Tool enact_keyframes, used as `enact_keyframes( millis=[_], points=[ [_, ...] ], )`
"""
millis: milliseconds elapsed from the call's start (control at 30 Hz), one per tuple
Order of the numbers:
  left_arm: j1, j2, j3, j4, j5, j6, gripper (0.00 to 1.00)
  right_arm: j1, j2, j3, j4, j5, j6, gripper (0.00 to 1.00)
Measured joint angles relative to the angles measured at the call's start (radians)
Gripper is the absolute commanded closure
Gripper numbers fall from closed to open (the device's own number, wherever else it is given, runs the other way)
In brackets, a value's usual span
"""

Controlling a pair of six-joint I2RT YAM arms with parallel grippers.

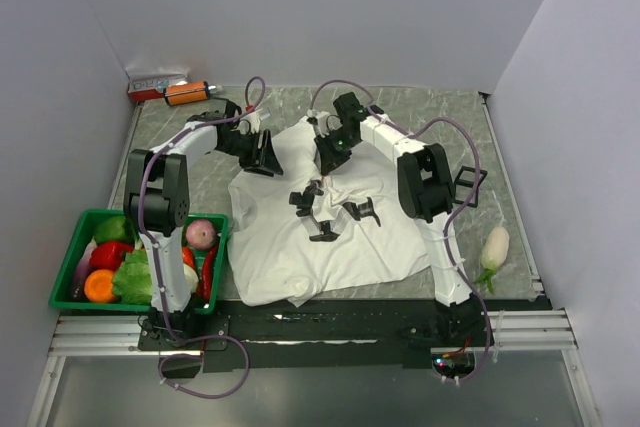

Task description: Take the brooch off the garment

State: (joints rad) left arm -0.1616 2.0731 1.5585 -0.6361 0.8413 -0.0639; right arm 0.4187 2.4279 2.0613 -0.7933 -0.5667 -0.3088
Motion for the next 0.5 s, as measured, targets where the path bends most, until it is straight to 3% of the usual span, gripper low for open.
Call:
enact_keyframes(
  millis=[67,367,500],
  points=[
    [0.0,0.0,0.0,0.0,0.0,0.0,0.44,0.001,0.0,0.0,-0.001,0.003,-0.006,1.0],
    [0.0,0.005,0.0,0.001,0.005,0.0,0.45,0.005,-0.02,-0.005,-0.005,0.025,-0.045,1.0],
    [0.0,0.007,0.006,0.016,0.03,-0.011,0.45,0.019,-0.099,-0.044,-0.007,0.084,-0.127,1.0]
  ],
)
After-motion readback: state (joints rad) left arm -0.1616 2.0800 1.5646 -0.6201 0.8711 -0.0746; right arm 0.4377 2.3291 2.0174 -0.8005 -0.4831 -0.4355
